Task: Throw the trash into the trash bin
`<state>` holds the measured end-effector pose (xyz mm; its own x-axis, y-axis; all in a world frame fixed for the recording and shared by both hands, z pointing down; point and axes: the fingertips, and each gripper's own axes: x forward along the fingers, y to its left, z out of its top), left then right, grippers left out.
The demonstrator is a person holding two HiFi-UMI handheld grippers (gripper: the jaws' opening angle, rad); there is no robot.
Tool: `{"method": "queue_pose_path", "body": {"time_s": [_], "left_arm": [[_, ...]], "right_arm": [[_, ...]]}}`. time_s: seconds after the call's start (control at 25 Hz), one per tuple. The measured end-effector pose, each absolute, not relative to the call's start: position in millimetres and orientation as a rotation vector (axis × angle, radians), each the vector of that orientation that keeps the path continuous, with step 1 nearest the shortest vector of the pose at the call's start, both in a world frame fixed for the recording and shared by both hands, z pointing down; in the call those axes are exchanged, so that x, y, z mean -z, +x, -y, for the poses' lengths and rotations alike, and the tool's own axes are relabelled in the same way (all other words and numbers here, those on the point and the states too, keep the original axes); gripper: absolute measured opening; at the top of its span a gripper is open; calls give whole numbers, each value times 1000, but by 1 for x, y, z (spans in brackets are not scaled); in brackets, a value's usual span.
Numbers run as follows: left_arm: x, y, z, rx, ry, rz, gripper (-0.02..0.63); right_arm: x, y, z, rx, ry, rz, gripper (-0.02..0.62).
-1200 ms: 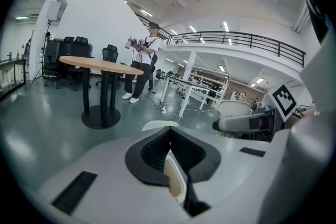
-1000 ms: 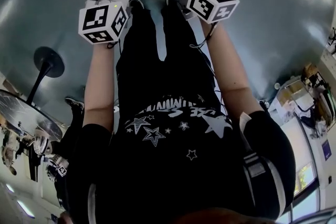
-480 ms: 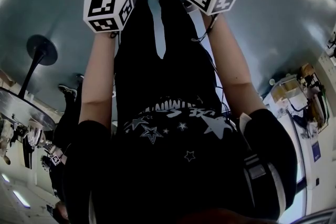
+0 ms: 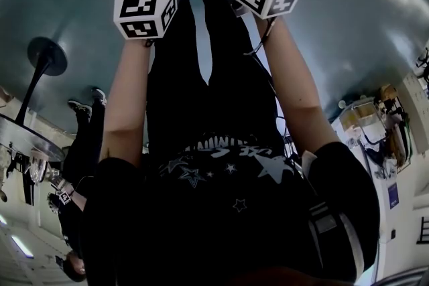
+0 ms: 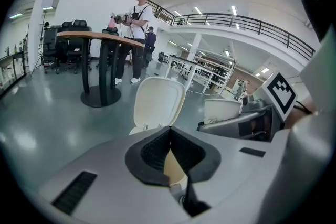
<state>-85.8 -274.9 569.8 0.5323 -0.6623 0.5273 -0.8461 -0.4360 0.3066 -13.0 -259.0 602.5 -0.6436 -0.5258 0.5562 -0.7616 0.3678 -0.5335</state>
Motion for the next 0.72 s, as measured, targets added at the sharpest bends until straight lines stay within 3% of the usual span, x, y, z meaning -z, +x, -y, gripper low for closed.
{"method": "queue_pose_path", "body": {"time_s": [0.72], "left_arm": [[-645, -84, 286, -540, 2153, 1156, 11]], "right_arm": [[-683, -20, 266, -1225, 1073, 2240, 322]]}}
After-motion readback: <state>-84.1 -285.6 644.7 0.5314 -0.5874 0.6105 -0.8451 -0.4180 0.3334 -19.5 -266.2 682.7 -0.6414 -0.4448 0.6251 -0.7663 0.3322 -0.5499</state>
